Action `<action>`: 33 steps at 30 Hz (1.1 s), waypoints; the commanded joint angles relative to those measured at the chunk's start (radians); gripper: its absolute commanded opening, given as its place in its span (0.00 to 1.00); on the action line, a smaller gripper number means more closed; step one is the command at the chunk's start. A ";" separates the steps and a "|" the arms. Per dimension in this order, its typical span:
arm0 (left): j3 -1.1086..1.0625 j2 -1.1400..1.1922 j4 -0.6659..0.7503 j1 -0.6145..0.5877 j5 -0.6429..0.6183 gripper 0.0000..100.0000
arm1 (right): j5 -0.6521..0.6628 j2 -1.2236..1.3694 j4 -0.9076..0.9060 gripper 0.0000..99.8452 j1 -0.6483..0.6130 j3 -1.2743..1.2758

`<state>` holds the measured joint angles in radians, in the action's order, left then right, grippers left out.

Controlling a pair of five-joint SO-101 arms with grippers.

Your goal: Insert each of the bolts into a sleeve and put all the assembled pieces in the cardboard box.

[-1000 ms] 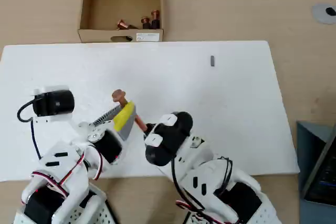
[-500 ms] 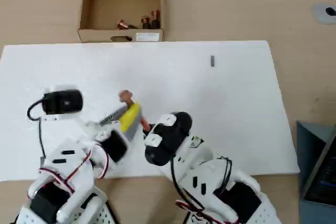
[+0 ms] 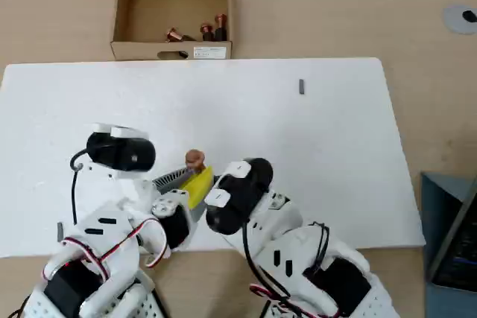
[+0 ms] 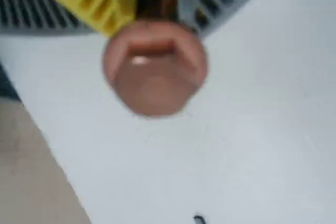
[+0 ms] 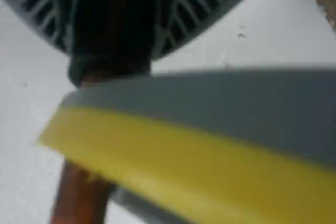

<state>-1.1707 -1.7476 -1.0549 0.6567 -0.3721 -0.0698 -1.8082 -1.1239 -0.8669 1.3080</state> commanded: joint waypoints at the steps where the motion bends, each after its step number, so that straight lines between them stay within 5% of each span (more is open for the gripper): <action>1: 0.021 -0.001 -0.015 0.051 0.012 0.00 | 0.003 -0.116 0.031 0.01 -0.008 -0.005; 7: 0.037 -0.001 -0.021 0.052 0.011 0.01 | 0.003 -0.116 0.031 0.01 -0.008 -0.005; 14: 0.038 0.005 -0.023 -0.038 0.018 0.17 | 0.003 -0.116 0.028 0.01 -0.005 -0.005; 30: 0.192 0.001 -0.143 -0.066 0.025 0.17 | 0.003 -0.116 0.026 0.01 -0.004 0.002; 33: 0.210 0.001 -0.149 -0.138 0.071 0.10 | 0.000 -0.116 0.026 0.01 -0.004 0.002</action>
<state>-1.0219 -1.7492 -1.2006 0.5723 -0.3322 -0.0683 -1.8082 -1.1239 -0.8669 1.3172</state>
